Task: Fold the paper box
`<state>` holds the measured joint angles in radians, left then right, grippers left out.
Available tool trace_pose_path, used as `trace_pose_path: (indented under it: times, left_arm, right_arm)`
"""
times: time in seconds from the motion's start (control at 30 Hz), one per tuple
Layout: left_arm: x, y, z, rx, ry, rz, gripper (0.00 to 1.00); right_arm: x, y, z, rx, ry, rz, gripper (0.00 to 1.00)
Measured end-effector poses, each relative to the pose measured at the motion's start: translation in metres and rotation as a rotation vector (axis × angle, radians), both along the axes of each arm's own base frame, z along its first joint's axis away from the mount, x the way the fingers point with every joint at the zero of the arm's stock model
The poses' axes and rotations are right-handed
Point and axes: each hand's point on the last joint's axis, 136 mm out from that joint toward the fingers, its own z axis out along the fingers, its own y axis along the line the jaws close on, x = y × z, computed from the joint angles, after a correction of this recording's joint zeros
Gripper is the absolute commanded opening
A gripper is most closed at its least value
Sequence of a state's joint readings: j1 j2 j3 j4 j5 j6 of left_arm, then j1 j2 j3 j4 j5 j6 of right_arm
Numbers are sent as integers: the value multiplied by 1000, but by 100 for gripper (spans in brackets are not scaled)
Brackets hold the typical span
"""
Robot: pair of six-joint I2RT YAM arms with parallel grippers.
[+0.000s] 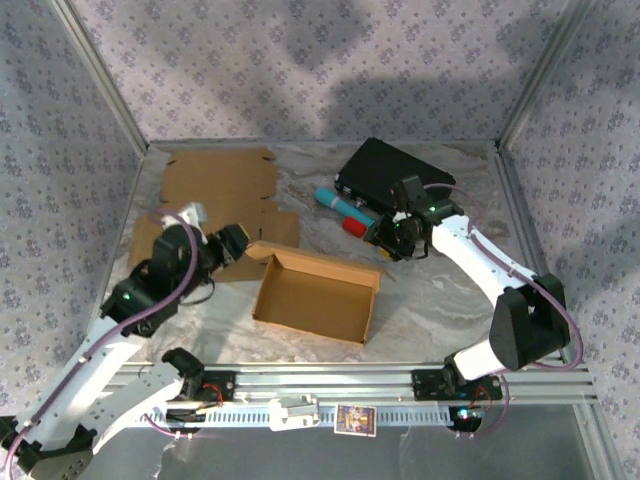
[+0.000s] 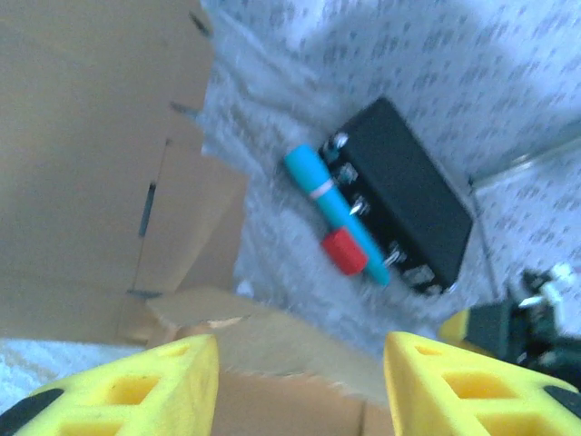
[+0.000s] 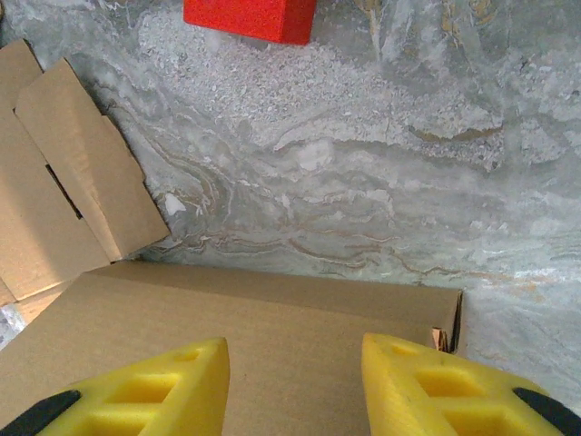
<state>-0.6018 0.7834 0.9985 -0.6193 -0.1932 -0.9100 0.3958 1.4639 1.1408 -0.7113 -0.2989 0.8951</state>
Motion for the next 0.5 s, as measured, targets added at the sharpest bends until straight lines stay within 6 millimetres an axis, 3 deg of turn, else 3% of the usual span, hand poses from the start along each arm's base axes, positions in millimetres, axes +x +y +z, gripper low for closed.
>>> trace_pose_path:
  times: [0.07, 0.17, 0.23, 0.33, 0.43, 0.5]
  left_arm:
    - [22, 13, 21, -21, 17, 76, 58]
    - [66, 30, 17, -6, 90, 144, 60]
    - [92, 37, -2, 13, 182, 139, 60]
    - [126, 33, -51, 22, 358, 78, 61]
    - [126, 14, -101, 12, 537, -11, 61]
    - [116, 2, -117, 0, 618, -59, 61]
  right_arm:
    - [-2, 0, 1, 1, 4, -3, 45]
    - [-3, -1, 1, -1, 10, -5, 47]
    - [-5, -2, 0, -4, 18, -8, 51]
    - [-7, -4, 1, -9, 34, -12, 55]
    - [-10, -7, 1, -10, 55, -19, 57]
    - [-13, -9, 0, -12, 73, -24, 59]
